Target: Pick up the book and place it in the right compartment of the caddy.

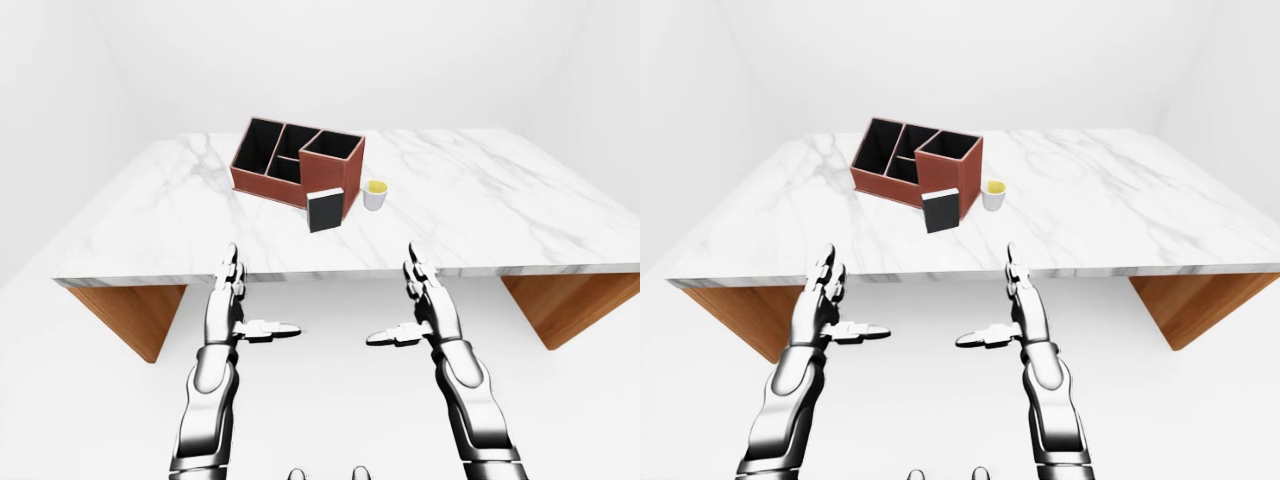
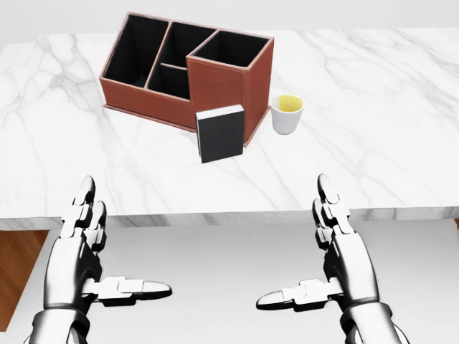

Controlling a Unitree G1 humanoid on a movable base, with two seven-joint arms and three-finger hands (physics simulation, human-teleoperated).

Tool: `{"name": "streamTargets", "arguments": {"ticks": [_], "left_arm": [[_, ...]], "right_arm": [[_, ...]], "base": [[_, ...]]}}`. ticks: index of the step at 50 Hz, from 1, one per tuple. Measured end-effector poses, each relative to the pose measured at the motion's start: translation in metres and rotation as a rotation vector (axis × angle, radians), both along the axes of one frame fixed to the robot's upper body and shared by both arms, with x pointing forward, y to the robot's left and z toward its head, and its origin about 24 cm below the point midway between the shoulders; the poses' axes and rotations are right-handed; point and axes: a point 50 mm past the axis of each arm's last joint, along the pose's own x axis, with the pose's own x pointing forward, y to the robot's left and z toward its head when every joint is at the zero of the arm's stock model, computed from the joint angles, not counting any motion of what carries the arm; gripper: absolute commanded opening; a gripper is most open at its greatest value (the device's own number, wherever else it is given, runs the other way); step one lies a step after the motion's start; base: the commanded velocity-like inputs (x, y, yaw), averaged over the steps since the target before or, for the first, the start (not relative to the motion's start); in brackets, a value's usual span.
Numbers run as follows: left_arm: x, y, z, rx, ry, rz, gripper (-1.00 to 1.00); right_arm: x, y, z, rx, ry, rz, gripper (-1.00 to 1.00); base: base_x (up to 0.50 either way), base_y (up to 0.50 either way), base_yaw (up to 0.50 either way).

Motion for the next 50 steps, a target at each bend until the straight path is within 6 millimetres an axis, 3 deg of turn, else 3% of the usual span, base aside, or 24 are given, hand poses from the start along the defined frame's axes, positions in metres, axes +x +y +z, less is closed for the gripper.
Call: {"name": "streamTargets", "arguments": {"ticks": [24, 36, 50], "left_arm": [[-0.002, 0.006, 0.004, 0.02, -0.026, 0.022, 1.0], [0.003, 0.009, 0.009, 0.026, -0.034, 0.029, 1.0], [0.03, 0.006, 0.024, 0.033, -0.054, 0.025, 1.0]], "right_arm": [[0.006, 0.008, 0.01, -0.009, -0.023, 0.028, 1.0], [0.012, 0.005, 0.013, -0.008, -0.014, 0.025, 1.0], [0.032, -0.007, 0.034, -0.048, -0.079, 0.038, 1.0]], "base": [[0.0, 0.5, 0.0], [0.0, 0.01, 0.0], [0.0, 0.0, 0.03]]}}
